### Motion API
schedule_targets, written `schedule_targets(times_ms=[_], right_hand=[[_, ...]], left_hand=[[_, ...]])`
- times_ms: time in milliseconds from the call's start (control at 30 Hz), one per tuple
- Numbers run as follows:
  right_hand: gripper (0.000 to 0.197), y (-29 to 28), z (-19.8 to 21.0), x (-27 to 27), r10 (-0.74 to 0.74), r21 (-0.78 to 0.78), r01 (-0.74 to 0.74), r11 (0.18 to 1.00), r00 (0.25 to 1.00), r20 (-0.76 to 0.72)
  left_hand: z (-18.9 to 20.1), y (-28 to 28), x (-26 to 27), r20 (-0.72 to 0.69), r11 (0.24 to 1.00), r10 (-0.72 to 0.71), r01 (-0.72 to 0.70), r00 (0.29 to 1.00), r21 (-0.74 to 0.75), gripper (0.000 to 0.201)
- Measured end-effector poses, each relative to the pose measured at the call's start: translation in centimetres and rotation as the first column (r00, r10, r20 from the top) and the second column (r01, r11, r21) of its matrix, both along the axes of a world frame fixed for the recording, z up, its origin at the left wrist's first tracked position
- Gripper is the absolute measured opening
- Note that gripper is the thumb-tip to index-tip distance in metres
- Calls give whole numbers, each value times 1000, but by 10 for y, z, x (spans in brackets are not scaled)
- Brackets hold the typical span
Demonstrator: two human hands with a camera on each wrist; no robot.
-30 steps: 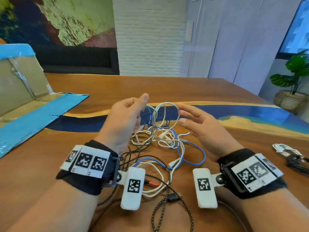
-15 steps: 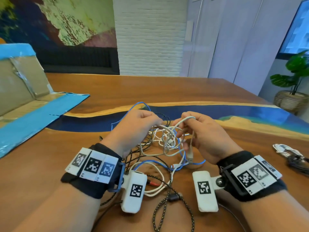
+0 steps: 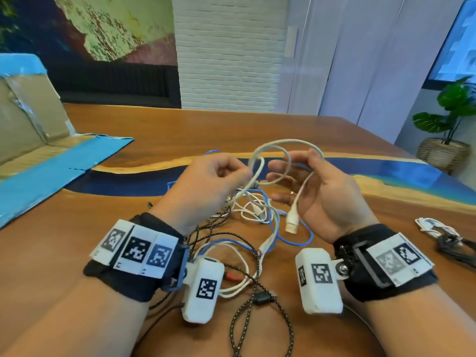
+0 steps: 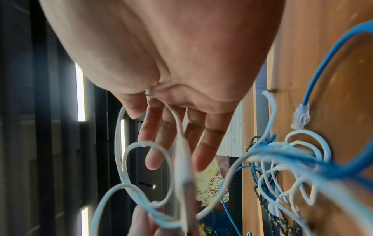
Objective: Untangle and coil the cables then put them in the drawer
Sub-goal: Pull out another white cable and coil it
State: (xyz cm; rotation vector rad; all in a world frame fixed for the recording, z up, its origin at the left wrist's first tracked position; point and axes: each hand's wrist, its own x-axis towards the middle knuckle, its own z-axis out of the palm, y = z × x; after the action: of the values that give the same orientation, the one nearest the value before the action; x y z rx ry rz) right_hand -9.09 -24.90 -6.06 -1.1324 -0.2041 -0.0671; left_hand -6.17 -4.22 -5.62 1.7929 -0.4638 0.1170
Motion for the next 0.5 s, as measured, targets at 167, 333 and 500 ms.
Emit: schedule_targets(times_ms=[167, 333, 500], right_hand=[[27, 3, -7, 1, -51, -200, 56, 978, 998, 29], [36, 11, -16, 1, 50, -319, -39, 947, 998, 27], [21, 7, -21, 6, -12, -486, 41, 873, 998, 63]], left_hand=[[10, -1, -6, -51, 940, -13, -5, 999, -342, 17], [12, -5, -11, -116, 848, -123, 43, 986, -529, 20], [13, -5, -11, -167, 786, -159, 22, 973, -618, 24]])
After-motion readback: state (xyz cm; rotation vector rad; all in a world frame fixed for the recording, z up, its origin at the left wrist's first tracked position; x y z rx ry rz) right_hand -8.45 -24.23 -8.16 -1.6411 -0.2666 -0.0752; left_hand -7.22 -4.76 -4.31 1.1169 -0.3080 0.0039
